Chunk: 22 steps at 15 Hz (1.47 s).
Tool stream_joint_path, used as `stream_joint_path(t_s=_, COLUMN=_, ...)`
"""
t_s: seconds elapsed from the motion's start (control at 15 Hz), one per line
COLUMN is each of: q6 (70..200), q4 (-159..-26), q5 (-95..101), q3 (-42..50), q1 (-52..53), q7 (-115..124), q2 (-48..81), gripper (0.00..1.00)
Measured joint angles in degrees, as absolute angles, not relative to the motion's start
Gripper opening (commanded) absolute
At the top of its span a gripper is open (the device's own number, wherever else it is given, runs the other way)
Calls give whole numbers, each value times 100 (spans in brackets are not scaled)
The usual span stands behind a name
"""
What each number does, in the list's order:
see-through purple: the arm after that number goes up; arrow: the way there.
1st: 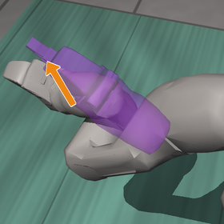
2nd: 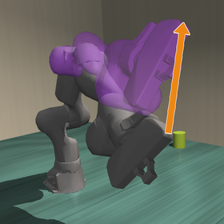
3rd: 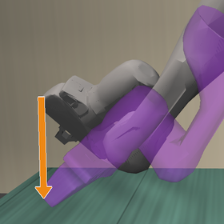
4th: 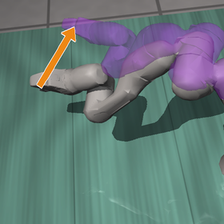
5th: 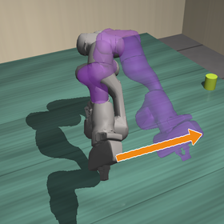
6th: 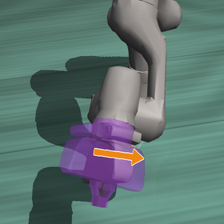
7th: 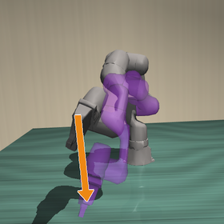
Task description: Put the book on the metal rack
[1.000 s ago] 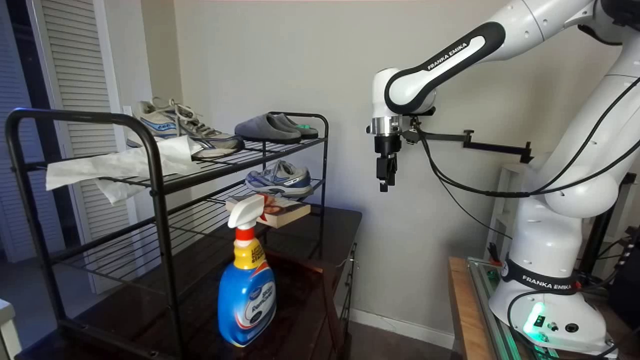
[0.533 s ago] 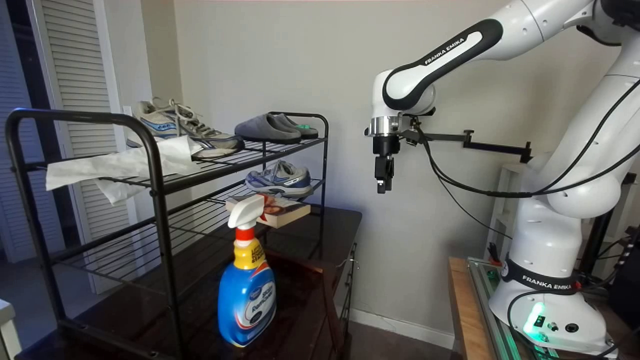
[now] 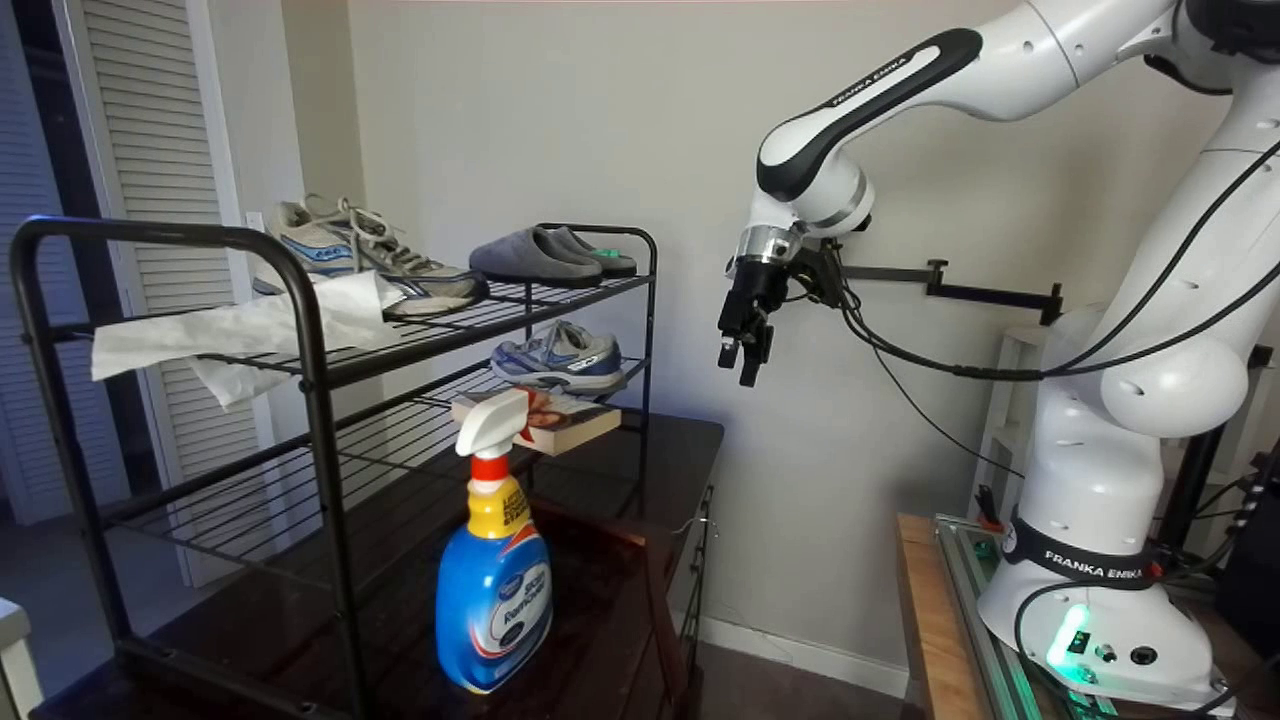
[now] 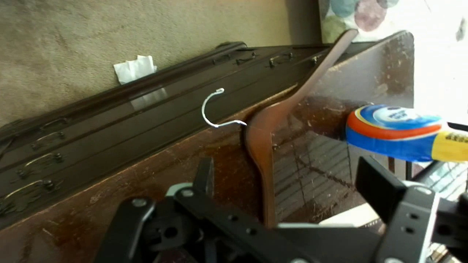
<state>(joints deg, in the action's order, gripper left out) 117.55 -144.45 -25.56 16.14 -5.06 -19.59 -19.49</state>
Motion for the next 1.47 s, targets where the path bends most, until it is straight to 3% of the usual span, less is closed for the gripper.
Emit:
stream_joint_path(t_s=0.53, q6=11815, q4=-14488, q5=-2826, q3=1557, q1=-502, q7=-1979, q2=-1912, gripper=100)
stream_joint_path(t_s=1.47, q6=11826, q4=-15300, q5=-8070, q3=1903, q1=-658, q7=-4435, q2=-1139, gripper=100)
